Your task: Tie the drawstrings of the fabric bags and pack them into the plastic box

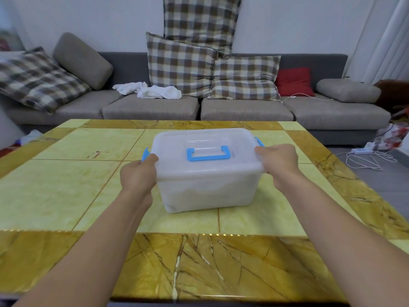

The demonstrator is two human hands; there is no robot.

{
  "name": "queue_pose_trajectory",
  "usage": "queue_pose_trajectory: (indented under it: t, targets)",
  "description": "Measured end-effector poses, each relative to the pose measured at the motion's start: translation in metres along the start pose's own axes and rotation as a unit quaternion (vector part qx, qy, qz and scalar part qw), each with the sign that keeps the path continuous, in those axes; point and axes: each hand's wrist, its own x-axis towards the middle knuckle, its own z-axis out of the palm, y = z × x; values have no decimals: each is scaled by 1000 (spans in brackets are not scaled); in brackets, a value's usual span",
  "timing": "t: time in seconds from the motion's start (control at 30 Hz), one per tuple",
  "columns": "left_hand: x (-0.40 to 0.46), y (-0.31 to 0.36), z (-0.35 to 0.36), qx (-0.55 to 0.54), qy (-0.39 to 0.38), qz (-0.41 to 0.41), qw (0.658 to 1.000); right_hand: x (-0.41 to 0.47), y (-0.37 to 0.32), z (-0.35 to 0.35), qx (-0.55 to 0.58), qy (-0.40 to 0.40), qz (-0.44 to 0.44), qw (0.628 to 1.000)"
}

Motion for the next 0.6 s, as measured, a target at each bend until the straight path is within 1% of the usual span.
queue_pose_trajectory:
  t: [0.07,0.17,0.23,0.3,0.37,0.43,0.47,0.5,0.53,0.57,0.6]
  targets:
    - [-1,1,1,60,26,78,995,-3,-3,3,-79,29,-71,994]
    - [3,-1,0,158,42,174,971,-2,-4,0,-189,34,-156,969]
    - [7,1,-1,246,41,220,943,-1,-9,-2,-280,43,-181,942]
    - [15,5,-2,331,14,257,908,5,-12,1,-338,41,-187,921]
    - [18,11,-2,367,-50,244,896,7,-15,4,-326,-14,-180,928]
    - [16,13,-3,353,-138,176,909,5,-10,8,-259,-121,-151,946]
    - [13,15,-3,337,-168,150,914,1,-9,8,-227,-167,-120,952]
    - [13,16,-2,326,-184,147,916,1,-8,6,-204,-195,-99,954]
    - [9,20,-3,323,-179,160,916,-3,-13,2,-200,-210,-83,953]
    - [9,26,-6,295,-139,189,926,-3,-21,-1,-197,-193,-102,956]
    - [7,35,-10,245,-83,225,939,-8,-32,-7,-201,-159,-131,957]
